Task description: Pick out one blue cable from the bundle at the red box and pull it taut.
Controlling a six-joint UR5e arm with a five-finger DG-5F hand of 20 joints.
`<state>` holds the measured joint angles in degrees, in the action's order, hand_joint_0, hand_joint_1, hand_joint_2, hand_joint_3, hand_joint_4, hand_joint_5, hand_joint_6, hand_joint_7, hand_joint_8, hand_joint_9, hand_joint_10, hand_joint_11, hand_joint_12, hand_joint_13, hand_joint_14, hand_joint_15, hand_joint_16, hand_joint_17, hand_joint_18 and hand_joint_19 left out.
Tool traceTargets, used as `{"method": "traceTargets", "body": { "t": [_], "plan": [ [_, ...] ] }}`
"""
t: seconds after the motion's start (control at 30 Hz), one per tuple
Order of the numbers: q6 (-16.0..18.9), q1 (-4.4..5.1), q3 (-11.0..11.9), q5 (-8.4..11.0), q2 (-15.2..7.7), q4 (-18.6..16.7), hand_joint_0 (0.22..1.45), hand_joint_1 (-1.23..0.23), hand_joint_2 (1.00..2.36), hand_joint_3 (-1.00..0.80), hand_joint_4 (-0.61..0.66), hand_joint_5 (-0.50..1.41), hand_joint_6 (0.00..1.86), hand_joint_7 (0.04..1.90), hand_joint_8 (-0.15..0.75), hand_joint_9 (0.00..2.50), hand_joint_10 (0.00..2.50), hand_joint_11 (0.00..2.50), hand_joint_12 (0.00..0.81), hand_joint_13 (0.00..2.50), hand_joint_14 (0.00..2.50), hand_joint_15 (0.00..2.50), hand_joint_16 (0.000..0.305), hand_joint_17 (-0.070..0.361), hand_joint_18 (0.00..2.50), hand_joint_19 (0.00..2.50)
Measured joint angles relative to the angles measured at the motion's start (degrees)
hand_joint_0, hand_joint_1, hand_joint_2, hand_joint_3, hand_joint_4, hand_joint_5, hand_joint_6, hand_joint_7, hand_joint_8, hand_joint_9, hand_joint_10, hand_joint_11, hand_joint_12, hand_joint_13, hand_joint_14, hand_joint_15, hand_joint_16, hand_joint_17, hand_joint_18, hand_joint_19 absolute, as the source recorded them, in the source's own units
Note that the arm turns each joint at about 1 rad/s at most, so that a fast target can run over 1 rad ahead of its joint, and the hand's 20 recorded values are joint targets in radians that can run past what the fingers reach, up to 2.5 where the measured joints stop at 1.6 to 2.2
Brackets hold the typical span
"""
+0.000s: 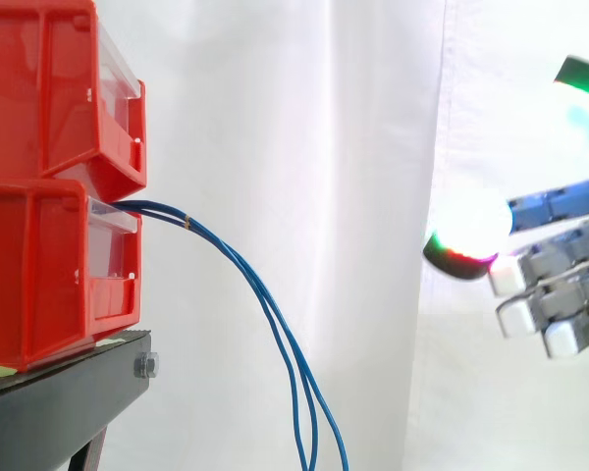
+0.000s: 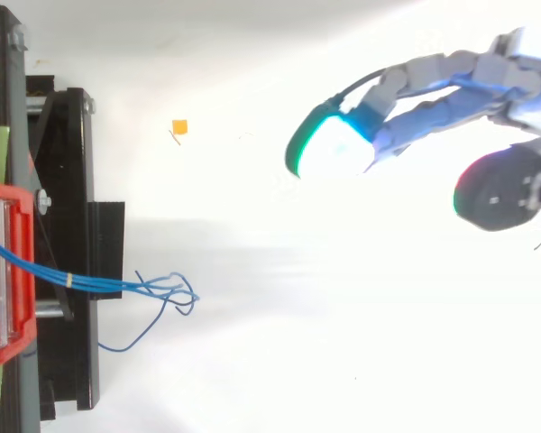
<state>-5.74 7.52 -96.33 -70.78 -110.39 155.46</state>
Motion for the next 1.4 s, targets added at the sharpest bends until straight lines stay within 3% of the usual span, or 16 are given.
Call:
{"method": "traceTargets", "body": {
  "t": [0.17,0.4,0.7,0.9,1.07,1.4],
  "plan": [
    [-0.40,0.74,0.68,1.17,-1.24,-0.60,0.51,-0.47,1.00,-0.49,0.13,-0.20,0.50,0.76,0.222,0.64,0.02,0.44,0.308,0.61,0.02,0.40,0.049,0.110,0.44,0.67],
    [-3.55,1.99,0.92,4.79,-1.63,-1.46,0.51,-0.47,1.00,-0.49,0.13,-0.20,0.50,0.75,0.219,0.64,0.02,0.43,0.307,0.61,0.02,0.40,0.049,0.110,0.45,0.66],
    [-5.33,3.13,3.50,7.90,-5.24,-2.83,0.51,-0.46,1.00,-0.48,0.14,-0.19,0.50,0.76,0.217,0.64,0.02,0.44,0.307,0.62,0.02,0.40,0.049,0.110,0.46,0.67],
    [-5.18,3.16,6.47,8.15,-8.07,-2.32,0.51,-0.46,1.00,-0.48,0.14,-0.19,0.50,0.76,0.220,0.65,0.02,0.44,0.306,0.62,0.02,0.41,0.049,0.110,0.46,0.68],
    [-4.53,3.03,8.52,6.97,-9.98,-2.21,0.51,-0.46,1.00,-0.48,0.14,-0.19,0.50,0.76,0.224,0.65,0.02,0.44,0.308,0.63,0.02,0.41,0.049,0.110,0.46,0.68],
    [-5.11,3.11,8.93,6.14,-10.34,-2.83,0.52,-0.46,1.00,-0.48,0.14,-0.19,0.50,0.76,0.223,0.65,0.02,0.45,0.307,0.64,0.02,0.43,0.049,0.110,0.47,0.69]
  ]
}}
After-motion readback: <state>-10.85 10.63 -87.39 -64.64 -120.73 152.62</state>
